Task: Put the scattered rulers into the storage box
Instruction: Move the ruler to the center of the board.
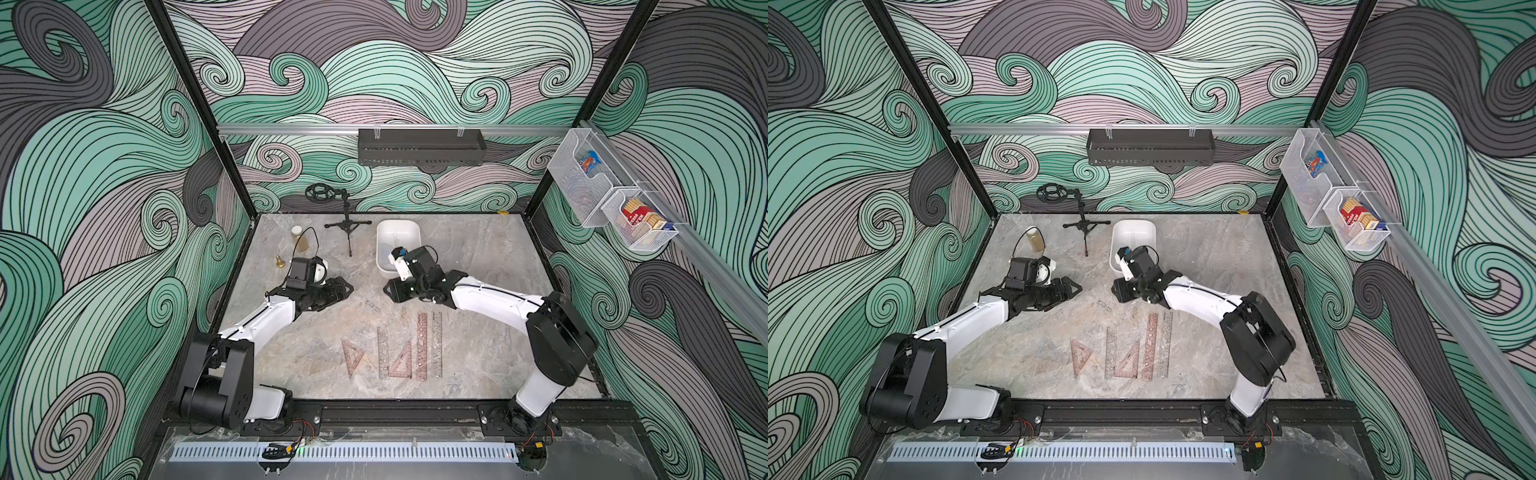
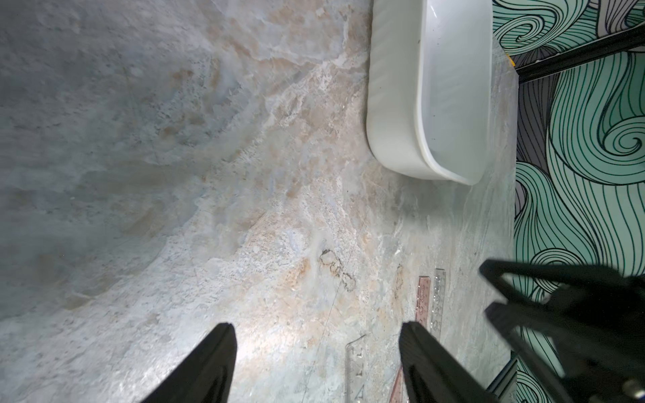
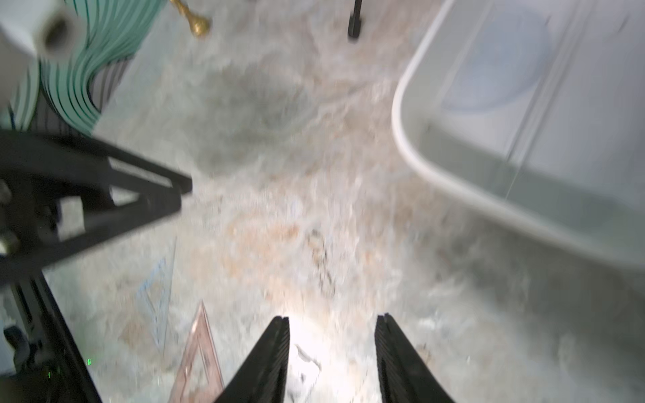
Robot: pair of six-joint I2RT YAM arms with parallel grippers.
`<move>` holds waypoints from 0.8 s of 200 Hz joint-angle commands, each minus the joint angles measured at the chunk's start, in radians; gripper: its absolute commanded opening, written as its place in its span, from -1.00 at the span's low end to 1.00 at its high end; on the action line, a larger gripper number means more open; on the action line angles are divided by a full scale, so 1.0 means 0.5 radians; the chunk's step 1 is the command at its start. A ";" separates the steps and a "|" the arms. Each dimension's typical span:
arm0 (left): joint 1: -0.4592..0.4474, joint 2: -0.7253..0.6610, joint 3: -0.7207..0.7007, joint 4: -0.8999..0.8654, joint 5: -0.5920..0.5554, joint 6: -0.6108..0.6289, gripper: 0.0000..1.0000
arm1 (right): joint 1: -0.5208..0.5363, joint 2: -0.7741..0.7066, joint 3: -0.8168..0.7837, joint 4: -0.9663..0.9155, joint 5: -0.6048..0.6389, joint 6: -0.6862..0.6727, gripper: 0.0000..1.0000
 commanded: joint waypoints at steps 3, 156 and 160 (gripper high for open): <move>-0.035 -0.058 -0.065 -0.020 0.093 -0.013 0.52 | 0.067 -0.215 -0.232 0.122 0.068 0.127 -0.12; -0.061 0.092 -0.076 0.003 0.116 0.001 0.53 | 0.669 -0.050 -0.543 0.302 0.438 0.073 -0.03; -0.059 0.092 -0.075 0.002 0.116 0.005 0.53 | 0.671 -0.043 -0.545 0.306 0.435 0.071 -0.03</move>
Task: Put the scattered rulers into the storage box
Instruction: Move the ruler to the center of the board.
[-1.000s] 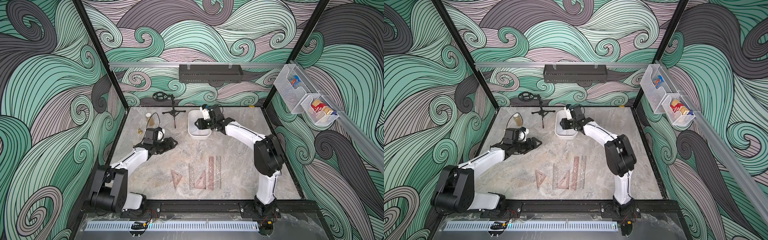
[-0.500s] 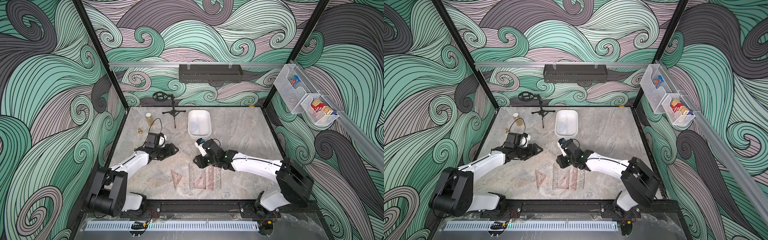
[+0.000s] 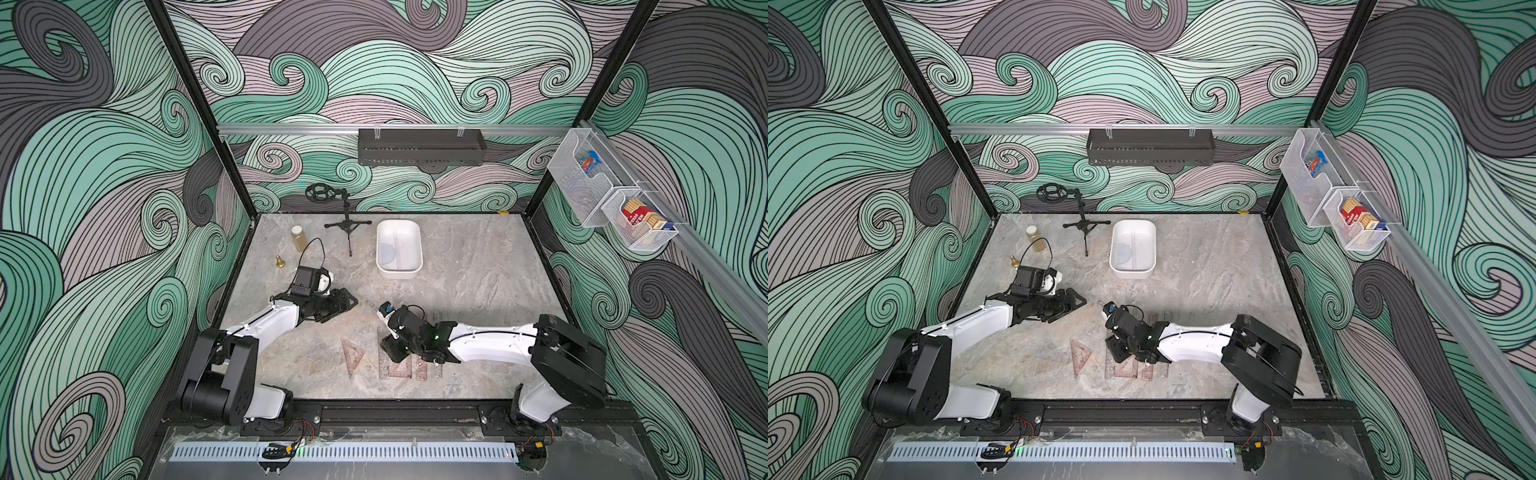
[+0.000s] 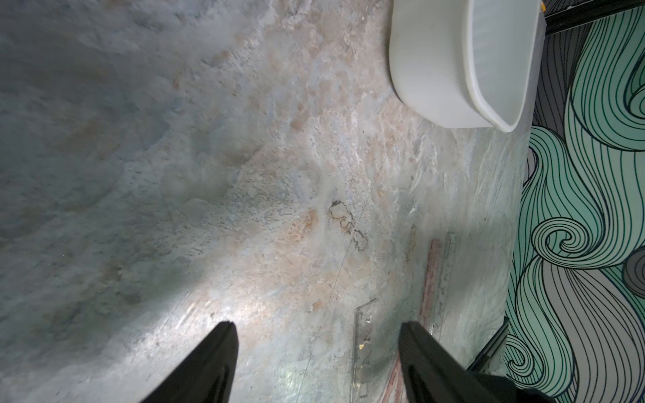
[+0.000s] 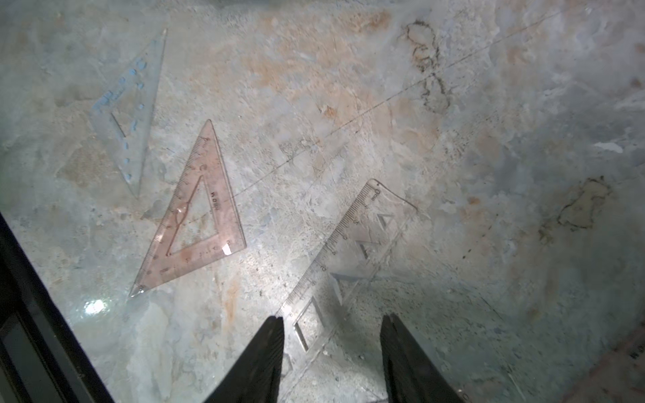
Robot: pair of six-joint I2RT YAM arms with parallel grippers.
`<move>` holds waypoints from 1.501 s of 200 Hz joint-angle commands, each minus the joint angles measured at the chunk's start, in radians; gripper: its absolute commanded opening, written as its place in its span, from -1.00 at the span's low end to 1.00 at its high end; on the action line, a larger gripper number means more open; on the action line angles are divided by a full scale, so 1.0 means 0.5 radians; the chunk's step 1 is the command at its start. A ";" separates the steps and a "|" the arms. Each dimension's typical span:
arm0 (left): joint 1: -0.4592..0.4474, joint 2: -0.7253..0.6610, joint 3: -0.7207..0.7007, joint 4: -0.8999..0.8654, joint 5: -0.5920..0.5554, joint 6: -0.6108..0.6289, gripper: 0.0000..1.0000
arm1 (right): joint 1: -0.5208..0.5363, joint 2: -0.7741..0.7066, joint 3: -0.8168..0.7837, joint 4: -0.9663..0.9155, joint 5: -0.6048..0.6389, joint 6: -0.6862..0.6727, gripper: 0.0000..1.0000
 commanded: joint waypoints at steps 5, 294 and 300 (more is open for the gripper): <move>0.002 0.028 0.043 0.003 0.017 0.024 0.52 | 0.000 0.049 -0.029 0.063 0.016 -0.049 -0.04; 0.054 0.177 0.051 0.037 0.096 0.036 0.53 | 0.024 0.138 -0.031 -0.010 0.050 -0.274 -0.18; 0.054 0.181 0.054 0.039 0.102 0.037 0.53 | 0.024 0.142 -0.030 -0.012 0.064 -0.280 -0.18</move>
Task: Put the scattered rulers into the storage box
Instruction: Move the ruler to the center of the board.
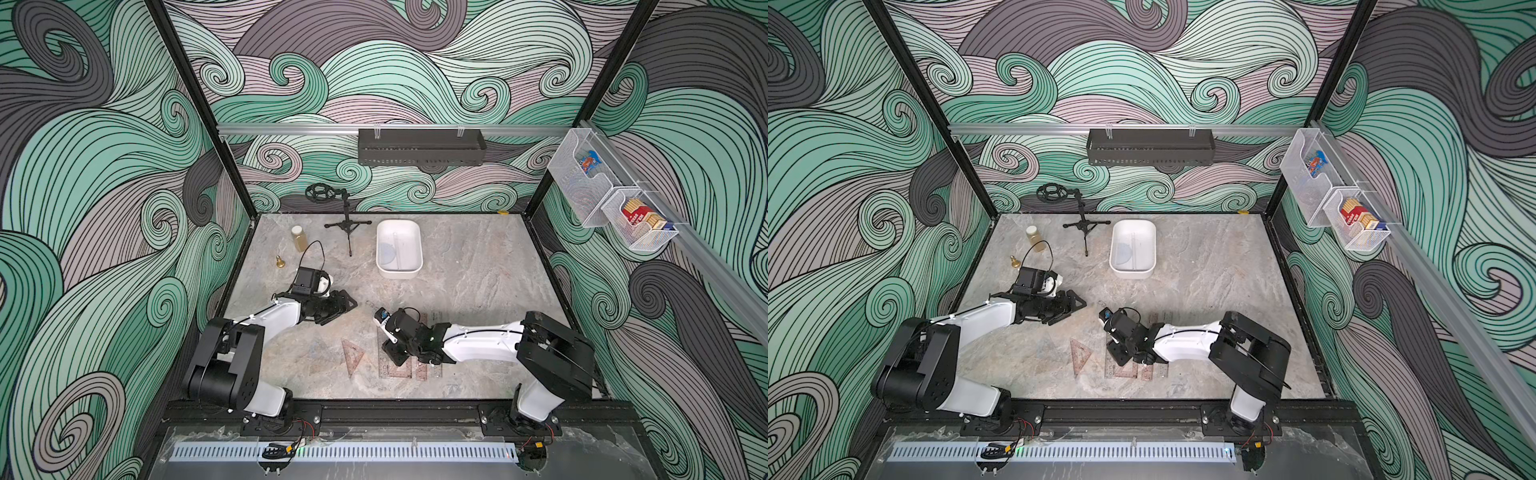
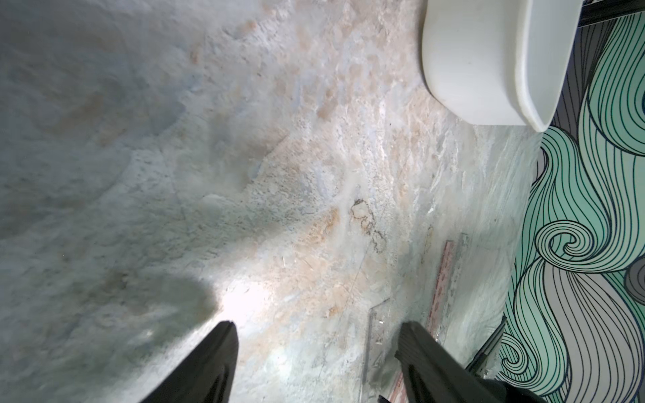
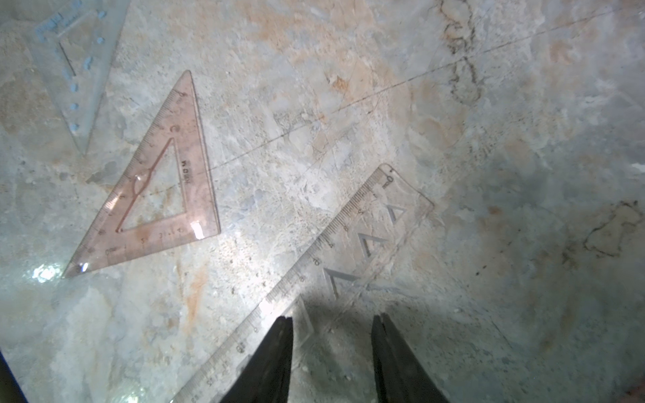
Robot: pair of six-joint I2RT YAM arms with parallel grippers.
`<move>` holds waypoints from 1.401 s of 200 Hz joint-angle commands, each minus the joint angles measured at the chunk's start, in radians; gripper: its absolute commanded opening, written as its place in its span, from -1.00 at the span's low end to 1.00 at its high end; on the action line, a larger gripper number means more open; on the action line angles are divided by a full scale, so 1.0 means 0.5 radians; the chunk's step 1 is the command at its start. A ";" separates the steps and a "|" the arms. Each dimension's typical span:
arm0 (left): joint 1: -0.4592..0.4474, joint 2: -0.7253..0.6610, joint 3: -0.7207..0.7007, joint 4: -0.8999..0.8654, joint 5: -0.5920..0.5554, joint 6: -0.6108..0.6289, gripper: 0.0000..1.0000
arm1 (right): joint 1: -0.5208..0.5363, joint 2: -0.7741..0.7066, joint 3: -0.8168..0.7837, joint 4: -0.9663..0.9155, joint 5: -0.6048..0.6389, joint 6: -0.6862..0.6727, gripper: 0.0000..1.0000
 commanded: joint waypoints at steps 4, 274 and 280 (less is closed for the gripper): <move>0.013 0.049 0.053 0.007 0.048 0.035 0.53 | 0.014 0.043 -0.025 -0.052 0.051 -0.015 -0.18; -0.350 0.287 0.046 0.454 0.249 -0.236 -0.73 | -0.620 0.005 -0.166 0.936 -0.833 0.418 -0.36; -0.355 0.303 0.050 0.453 0.245 -0.235 -0.74 | -0.622 0.012 -0.172 0.944 -0.842 0.420 -0.36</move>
